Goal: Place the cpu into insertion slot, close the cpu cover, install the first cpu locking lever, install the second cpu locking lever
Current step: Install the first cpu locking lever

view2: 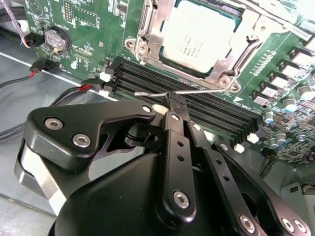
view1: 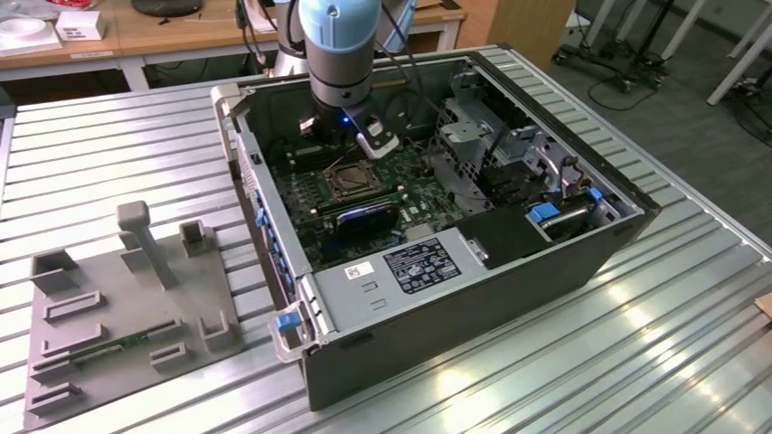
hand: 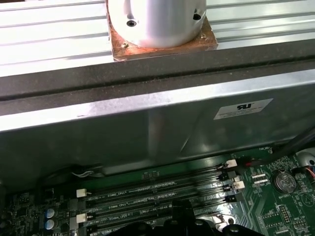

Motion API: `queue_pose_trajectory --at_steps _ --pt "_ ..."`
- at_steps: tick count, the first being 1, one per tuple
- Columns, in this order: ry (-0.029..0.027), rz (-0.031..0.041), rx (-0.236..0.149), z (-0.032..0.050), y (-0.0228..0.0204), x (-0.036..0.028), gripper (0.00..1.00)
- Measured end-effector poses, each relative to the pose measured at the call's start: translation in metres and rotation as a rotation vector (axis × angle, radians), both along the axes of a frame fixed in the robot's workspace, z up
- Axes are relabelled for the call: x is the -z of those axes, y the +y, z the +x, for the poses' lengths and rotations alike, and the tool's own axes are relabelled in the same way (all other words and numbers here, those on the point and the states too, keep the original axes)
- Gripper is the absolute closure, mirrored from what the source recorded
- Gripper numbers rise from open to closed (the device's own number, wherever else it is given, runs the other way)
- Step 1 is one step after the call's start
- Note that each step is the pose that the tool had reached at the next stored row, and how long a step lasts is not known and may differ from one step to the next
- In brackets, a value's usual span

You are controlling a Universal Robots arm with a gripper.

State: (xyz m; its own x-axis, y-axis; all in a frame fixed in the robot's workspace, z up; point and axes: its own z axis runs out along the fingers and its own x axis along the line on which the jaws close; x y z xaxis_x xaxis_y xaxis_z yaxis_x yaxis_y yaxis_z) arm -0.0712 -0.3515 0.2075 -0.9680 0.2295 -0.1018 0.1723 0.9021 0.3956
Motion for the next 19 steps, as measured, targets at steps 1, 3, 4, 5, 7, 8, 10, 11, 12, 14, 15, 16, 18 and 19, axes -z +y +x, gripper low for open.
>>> queue_pose_trajectory --at_steps 1,3,4,5,7,8,10,11,12,14,15,16,18,19 --pt "0.0001 0.0008 0.0 0.0 0.0001 0.0001 0.89" --pt "0.0 0.0019 0.0 0.0 0.0004 0.0003 0.89" --pt "0.0 0.002 0.0 0.0 0.0004 0.0003 0.89" --pt "0.0 0.0019 0.0 0.0 0.0004 0.0003 0.89" --pt "0.0 0.002 0.0 0.0 0.0005 0.0004 0.89" --pt "0.0 0.002 0.0 0.0002 0.0005 0.0005 0.89" --pt "0.0 0.0021 0.0 0.001 0.0005 0.0007 0.89" --pt "0.0001 0.0019 0.0 0.0014 0.0004 0.0008 0.89" --pt "0.0 0.0019 0.0 0.0017 0.0004 0.0009 0.89" --pt "0.0001 0.0019 0.0 0.0022 0.0004 0.0012 0.89" --pt "0.0001 0.0019 0.0 0.0024 0.0004 0.0013 0.89" --pt "0.0 0.0019 0.0 0.0025 0.0004 0.0015 0.89" --pt "0.0 0.002 0.0 0.0026 0.0004 0.0019 0.89" --pt "-0.0001 0.002 0.0 0.0027 0.0005 0.0022 0.89"
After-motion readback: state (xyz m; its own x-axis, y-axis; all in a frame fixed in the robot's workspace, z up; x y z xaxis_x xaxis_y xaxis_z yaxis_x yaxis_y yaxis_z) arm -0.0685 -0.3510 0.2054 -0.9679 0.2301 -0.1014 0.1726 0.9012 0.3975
